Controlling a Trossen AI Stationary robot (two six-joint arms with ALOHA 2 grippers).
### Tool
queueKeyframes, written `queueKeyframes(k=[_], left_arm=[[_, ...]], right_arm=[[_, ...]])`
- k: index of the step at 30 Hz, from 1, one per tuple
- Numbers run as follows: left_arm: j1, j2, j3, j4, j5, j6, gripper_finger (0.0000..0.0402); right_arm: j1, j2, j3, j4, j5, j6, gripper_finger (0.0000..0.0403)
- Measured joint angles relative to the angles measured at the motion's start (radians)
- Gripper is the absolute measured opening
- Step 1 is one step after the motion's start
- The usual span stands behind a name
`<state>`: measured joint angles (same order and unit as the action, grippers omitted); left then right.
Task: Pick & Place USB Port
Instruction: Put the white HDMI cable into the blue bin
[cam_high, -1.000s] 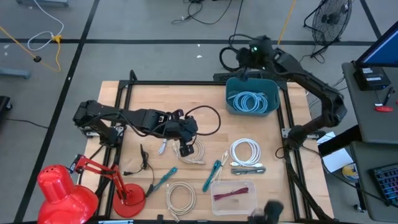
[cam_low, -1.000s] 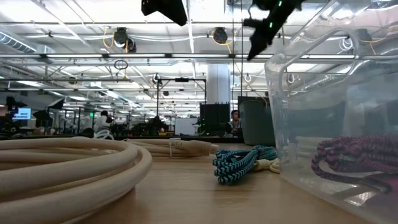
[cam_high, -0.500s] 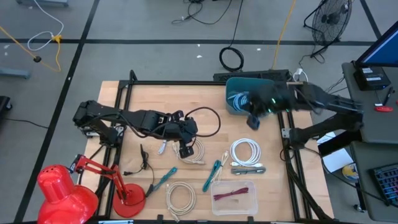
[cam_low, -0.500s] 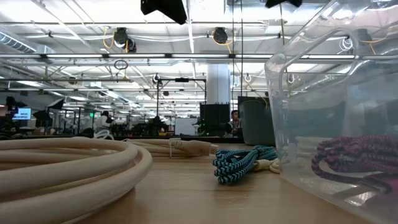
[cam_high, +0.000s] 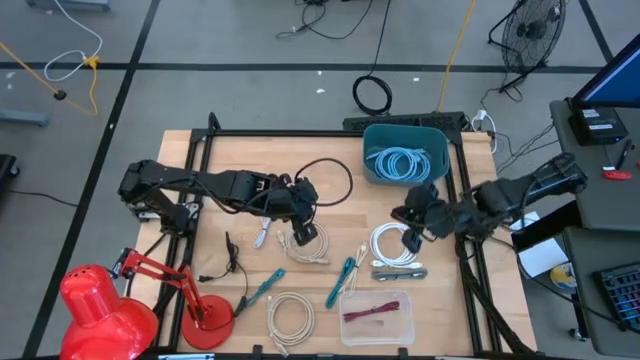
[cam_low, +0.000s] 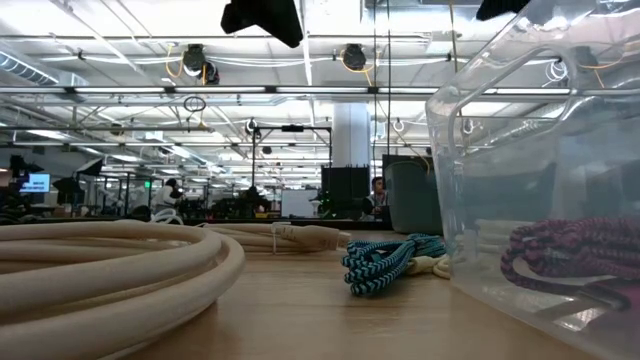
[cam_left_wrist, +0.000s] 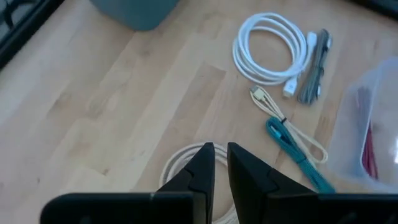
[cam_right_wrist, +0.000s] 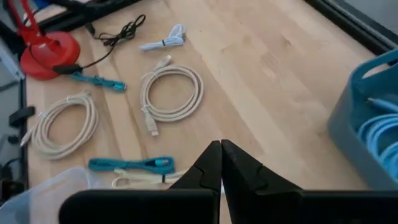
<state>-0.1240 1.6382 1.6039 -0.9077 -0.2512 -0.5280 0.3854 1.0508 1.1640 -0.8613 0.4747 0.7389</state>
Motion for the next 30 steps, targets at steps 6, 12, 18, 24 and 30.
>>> queueKeyframes(k=[6, 12, 18, 24, 30], left_arm=[[0.035, 0.0, 0.0, 0.0, 0.027, -0.253, 0.0046], [0.027, 0.0, 0.0, 0.002, 0.019, -0.41, 0.0046], [0.003, 0.0, 0.0, 0.037, 0.025, -0.41, 0.0046], [0.003, 0.0, 0.0, 0.042, 0.04, -0.421, 0.0046], [-0.011, 0.0, 0.0, 0.045, 0.038, -0.425, 0.0046]], right_arm=[[-0.011, -0.013, -0.216, 0.291, 0.029, 0.06, 0.0], [-0.045, -0.014, -0.344, 0.49, 0.02, 0.0, 0.0], [-0.065, -0.022, -0.357, 0.513, -0.007, -0.117, 0.0], [-0.066, -0.052, -0.356, 0.488, -0.178, -0.281, 0.0], [-0.071, -0.055, -0.356, 0.291, -0.347, -0.247, 0.0008]])
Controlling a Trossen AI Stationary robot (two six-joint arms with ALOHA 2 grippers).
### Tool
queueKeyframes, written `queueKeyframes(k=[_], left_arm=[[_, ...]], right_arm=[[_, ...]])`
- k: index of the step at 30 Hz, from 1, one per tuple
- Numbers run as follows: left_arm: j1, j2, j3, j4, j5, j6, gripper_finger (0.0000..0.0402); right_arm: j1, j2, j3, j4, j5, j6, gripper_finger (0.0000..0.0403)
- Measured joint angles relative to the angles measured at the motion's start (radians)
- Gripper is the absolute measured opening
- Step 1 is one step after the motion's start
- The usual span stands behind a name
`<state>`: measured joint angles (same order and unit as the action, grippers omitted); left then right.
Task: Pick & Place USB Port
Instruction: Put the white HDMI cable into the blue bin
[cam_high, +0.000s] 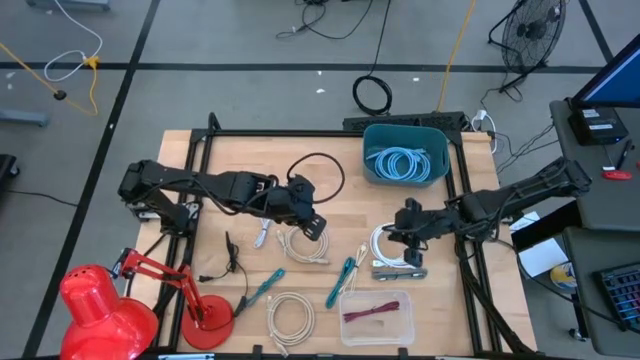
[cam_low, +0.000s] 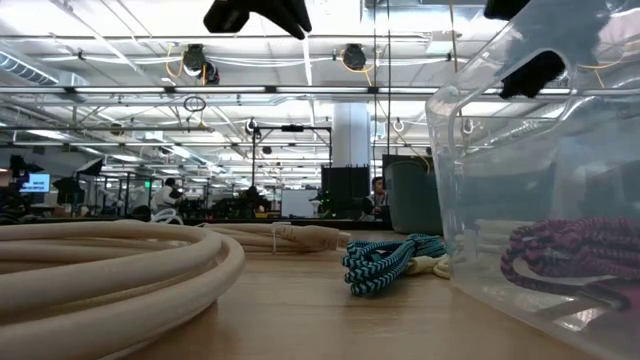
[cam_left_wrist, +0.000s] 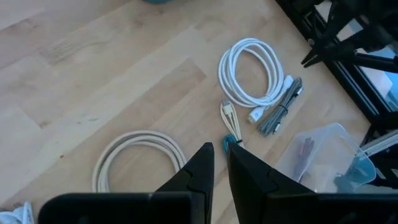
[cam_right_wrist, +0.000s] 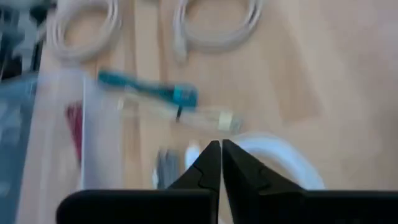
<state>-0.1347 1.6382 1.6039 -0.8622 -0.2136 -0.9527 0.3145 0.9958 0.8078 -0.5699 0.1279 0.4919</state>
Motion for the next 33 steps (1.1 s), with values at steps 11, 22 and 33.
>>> queueKeyframes(k=[11, 22, 33], left_arm=[[-0.035, 0.0, 0.0, 0.004, -0.067, -0.026, 0.0046], [-0.082, 0.0, 0.0, 0.003, -0.129, -0.064, 0.0046], [-0.104, 0.0, 0.0, 0.0, -0.162, -0.099, 0.0046]], right_arm=[[0.034, 0.09, -0.001, -0.054, -0.158, -0.034, 0.0126], [0.034, 0.299, -0.08, 0.062, -0.256, -0.05, 0.0168], [0.035, 0.386, -0.132, 0.204, -0.207, -0.045, 0.0155]])
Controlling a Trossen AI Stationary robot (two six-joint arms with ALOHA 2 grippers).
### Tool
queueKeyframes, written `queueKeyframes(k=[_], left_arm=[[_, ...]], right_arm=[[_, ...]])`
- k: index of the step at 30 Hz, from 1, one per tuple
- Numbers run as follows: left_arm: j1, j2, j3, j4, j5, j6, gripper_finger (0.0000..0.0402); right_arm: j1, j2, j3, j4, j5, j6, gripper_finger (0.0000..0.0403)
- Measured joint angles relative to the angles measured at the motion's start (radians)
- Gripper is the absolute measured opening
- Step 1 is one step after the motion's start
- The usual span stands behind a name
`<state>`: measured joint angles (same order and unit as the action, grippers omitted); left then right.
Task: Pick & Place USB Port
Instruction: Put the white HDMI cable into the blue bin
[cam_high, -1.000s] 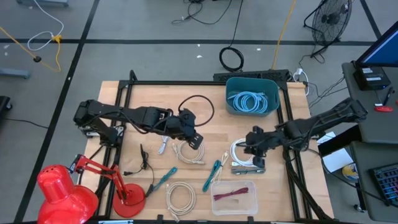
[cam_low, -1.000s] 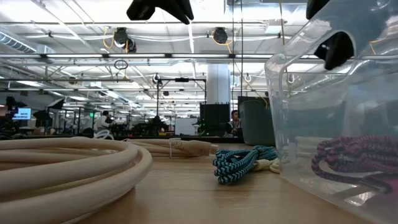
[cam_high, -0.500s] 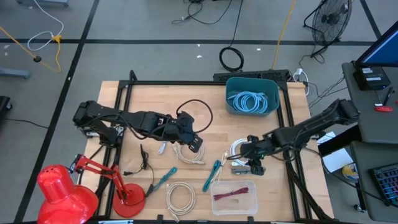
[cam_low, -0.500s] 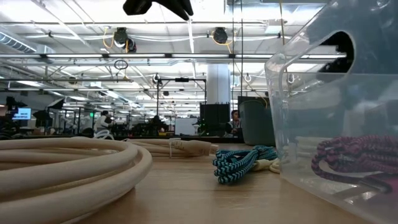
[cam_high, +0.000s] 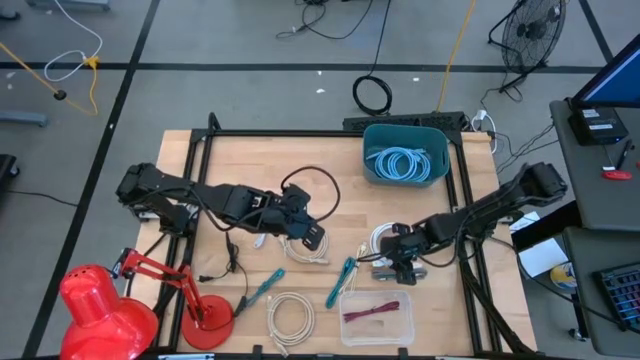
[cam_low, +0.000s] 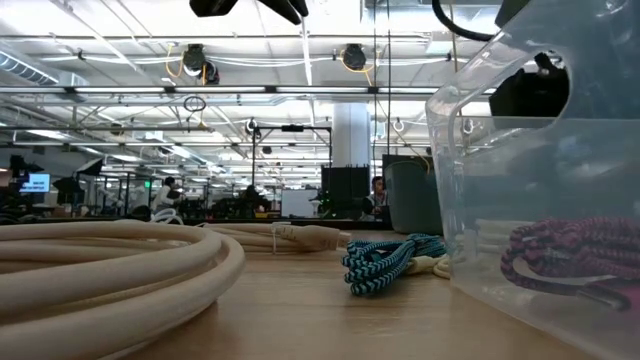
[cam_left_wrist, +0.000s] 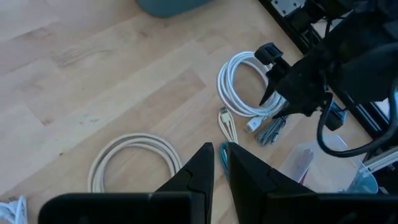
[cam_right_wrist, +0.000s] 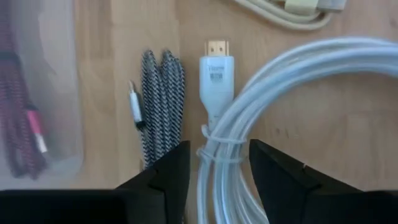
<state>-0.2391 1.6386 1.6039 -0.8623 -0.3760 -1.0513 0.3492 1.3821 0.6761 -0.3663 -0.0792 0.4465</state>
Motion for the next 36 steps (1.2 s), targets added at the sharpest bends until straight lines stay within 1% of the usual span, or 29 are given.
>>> queueKeyframes(k=[6, 12, 15, 21, 24, 27, 32, 36], left_arm=[[-0.003, 0.0, 0.0, 0.0, -0.001, -0.004, 0.0046], [-0.003, 0.0, 0.0, 0.0, -0.001, -0.006, 0.0046], [-0.003, 0.0, 0.0, 0.0, -0.008, -0.006, 0.0046], [-0.003, 0.0, 0.0, 0.0, -0.018, -0.005, 0.0046], [0.0, 0.0, 0.0, 0.0, -0.019, -0.005, 0.0046], [0.005, 0.0, 0.0, 0.0, -0.019, -0.001, 0.0046], [0.019, 0.0, 0.0, 0.0, -0.027, 0.01, 0.0046], [0.036, 0.0, 0.0, 0.0, -0.027, 0.024, 0.0046]], right_arm=[[0.001, 0.005, -0.048, 0.014, 0.003, 0.0, 0.0146], [0.001, 0.004, -0.071, 0.031, 0.007, 0.036, 0.013], [0.0, 0.004, -0.071, 0.044, 0.008, 0.044, 0.0112], [0.0, -0.005, -0.072, 0.047, 0.01, 0.062, 0.0056], [0.0, -0.032, -0.075, 0.039, -0.001, 0.076, 0.005], [0.0, -0.073, -0.058, -0.03, -0.018, 0.09, 0.0051], [0.0, -0.156, 0.043, -0.209, 0.002, 0.051, 0.0056], [-0.001, -0.213, 0.162, -0.366, 0.066, 0.009, 0.0053]])
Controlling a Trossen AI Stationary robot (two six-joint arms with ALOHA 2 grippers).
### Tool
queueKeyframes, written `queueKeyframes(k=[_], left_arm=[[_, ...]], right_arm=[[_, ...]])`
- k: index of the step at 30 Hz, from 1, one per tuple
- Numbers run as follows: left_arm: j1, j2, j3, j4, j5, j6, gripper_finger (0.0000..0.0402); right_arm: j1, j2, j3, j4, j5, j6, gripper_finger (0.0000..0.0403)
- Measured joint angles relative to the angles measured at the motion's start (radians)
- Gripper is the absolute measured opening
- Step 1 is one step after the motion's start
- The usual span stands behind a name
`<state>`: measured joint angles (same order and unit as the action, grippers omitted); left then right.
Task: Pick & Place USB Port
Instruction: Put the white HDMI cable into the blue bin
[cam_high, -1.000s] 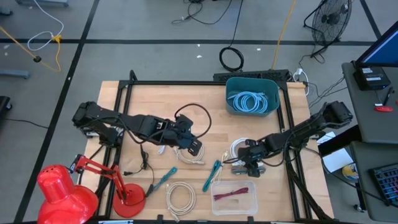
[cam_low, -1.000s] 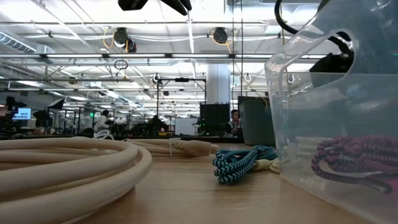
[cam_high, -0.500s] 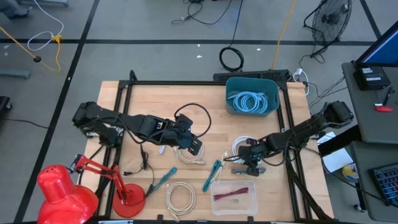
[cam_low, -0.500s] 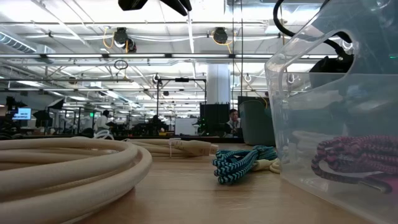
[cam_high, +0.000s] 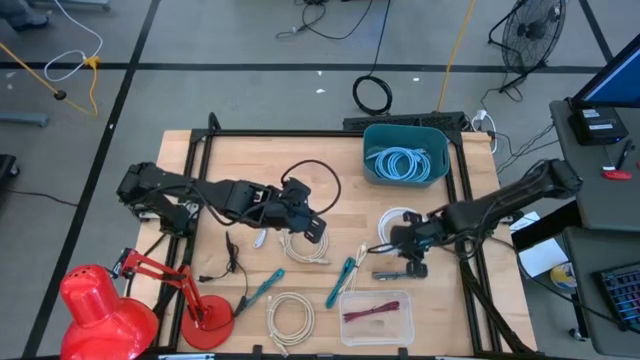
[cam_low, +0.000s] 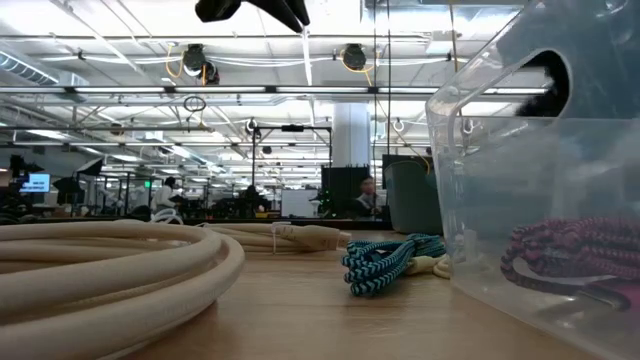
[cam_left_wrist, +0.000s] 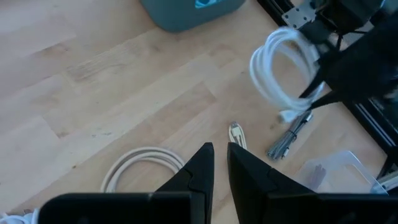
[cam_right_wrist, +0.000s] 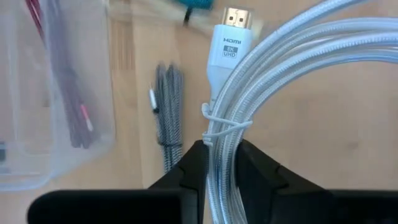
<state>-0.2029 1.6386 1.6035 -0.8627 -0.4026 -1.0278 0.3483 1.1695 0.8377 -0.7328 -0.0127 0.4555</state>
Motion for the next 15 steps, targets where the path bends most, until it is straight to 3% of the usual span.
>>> queueKeyframes(k=[9, 15], left_arm=[[0.031, 0.0, 0.0, 0.001, 0.0, 0.017, 0.0046], [0.038, 0.0, 0.0, 0.003, 0.0, 0.021, 0.0046]], right_arm=[[-0.075, -0.044, 0.295, -0.266, 0.204, -0.04, 0.0053], [-0.209, -0.043, 0.416, -0.321, 0.356, 0.001, 0.0053]])
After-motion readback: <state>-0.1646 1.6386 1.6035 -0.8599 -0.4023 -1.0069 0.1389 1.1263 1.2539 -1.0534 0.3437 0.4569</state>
